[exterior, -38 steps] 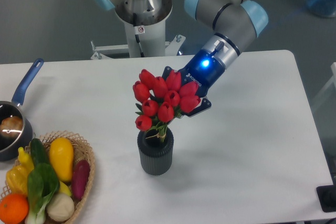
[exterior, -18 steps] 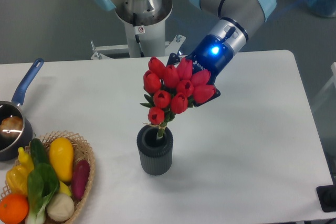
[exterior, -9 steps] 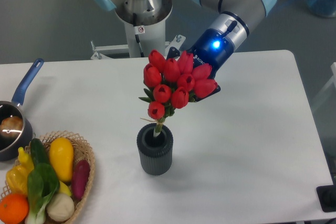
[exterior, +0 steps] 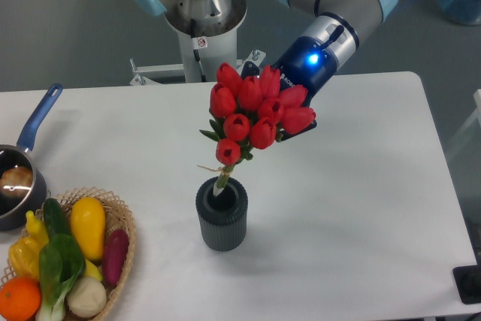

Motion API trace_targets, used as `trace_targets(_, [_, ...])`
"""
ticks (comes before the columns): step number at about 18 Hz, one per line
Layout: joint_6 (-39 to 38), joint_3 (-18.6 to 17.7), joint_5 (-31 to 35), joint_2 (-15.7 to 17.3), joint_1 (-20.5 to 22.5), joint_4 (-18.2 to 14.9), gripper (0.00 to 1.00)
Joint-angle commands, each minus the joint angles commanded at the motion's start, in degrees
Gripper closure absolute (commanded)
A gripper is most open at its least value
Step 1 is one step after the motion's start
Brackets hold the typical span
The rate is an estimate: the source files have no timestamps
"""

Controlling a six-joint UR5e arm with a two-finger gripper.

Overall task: Pick up the flowers from the vase
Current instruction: 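Raise the tulip bouquet higher and move it away from the vase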

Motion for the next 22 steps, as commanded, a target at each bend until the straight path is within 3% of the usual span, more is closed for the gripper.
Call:
trace_targets(15, [-2.1, 2.2, -3.7, 0.0, 3.4, 0.1, 0.60])
trace_targets(22, [-2.0, 5.9, -2.9, -0.4, 4.7, 0.4, 0.60])
